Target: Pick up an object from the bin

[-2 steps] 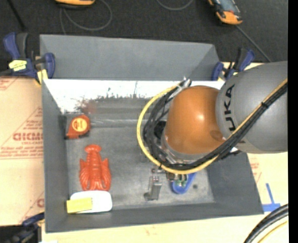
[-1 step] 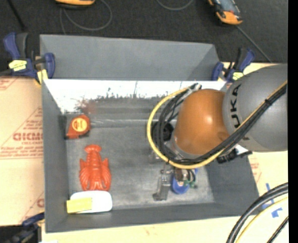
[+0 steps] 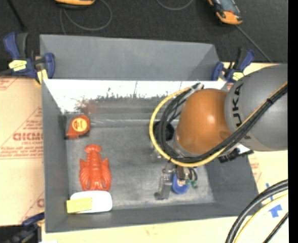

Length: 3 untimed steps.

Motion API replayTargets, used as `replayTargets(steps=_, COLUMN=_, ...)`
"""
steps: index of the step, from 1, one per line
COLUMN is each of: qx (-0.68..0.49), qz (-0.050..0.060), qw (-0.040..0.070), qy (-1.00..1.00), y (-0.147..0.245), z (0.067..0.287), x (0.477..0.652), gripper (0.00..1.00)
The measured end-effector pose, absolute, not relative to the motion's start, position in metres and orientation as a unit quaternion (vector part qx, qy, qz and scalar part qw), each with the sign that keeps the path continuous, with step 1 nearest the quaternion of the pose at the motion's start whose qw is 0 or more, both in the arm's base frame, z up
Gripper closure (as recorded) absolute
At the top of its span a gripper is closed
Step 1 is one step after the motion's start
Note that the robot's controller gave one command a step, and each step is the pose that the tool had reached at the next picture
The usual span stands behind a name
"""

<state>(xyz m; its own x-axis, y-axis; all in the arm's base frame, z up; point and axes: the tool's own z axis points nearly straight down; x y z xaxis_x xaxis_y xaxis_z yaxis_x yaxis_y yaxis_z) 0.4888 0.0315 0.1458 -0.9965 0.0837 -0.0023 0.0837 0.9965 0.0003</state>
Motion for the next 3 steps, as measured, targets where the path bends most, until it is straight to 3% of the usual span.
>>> replayTargets(steps=1, qx=0.064, qz=-0.002, qw=0.000, qy=0.998, y=0.013, z=0.157, x=0.498, gripper=0.00)
replayTargets(steps=2, qx=0.002, qz=0.000, qw=0.001, qy=1.000, y=0.033, z=0.165, x=0.495, gripper=0.00)
replayTargets(steps=3, qx=0.024, qz=0.001, qw=0.001, qy=1.000, y=-0.008, z=0.149, x=0.479, gripper=0.00)
